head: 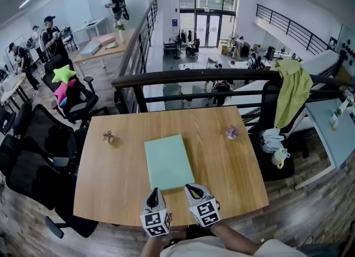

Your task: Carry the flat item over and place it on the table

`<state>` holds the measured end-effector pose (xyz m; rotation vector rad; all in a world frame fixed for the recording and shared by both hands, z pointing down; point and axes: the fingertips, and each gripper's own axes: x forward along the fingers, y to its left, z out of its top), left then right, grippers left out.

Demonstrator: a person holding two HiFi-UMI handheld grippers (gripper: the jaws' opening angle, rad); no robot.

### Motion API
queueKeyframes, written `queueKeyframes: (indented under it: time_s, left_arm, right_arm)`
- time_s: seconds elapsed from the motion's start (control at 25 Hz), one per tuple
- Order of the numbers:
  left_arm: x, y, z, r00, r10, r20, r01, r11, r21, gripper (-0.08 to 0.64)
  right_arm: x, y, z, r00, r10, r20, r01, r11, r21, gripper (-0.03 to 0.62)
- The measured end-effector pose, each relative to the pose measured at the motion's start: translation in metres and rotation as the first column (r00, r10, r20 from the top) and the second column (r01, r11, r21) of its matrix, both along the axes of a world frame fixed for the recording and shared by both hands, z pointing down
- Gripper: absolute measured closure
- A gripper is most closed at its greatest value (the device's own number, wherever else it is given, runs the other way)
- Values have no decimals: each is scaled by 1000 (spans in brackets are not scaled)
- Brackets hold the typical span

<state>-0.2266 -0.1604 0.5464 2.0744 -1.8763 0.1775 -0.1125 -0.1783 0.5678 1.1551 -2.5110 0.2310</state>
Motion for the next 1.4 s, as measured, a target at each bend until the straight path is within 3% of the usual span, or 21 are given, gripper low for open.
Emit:
queueKeyframes:
  time_s: [0.16, 0.44, 0.72, 1.08, 1.4]
  left_arm:
    - [2, -3, -25, 999, 15, 39, -17, 998, 68, 558]
    - [-5, -1, -70, 998, -1, 64, -10, 985, 174, 558]
    - [-17, -2, -124, 996, -30, 87, 4, 959, 284, 558]
    - [-23, -3, -164, 994, -59, 94, 19, 926, 378, 558]
    - [-23, -1, -165, 995, -46, 88, 9, 924, 383, 558]
  right_arm:
    - [-3, -9, -37, 1000, -6, 25, 4, 995, 104, 581]
    - [-6, -17, -94, 997, -7, 82, -10, 979, 204, 581]
    - [-4, -20, -154, 996, -20, 85, -13, 932, 362, 581]
    - [10, -24, -170, 996, 8, 86, -42, 919, 392, 581]
    - [7, -25, -170, 997, 12, 71, -39, 917, 397, 581]
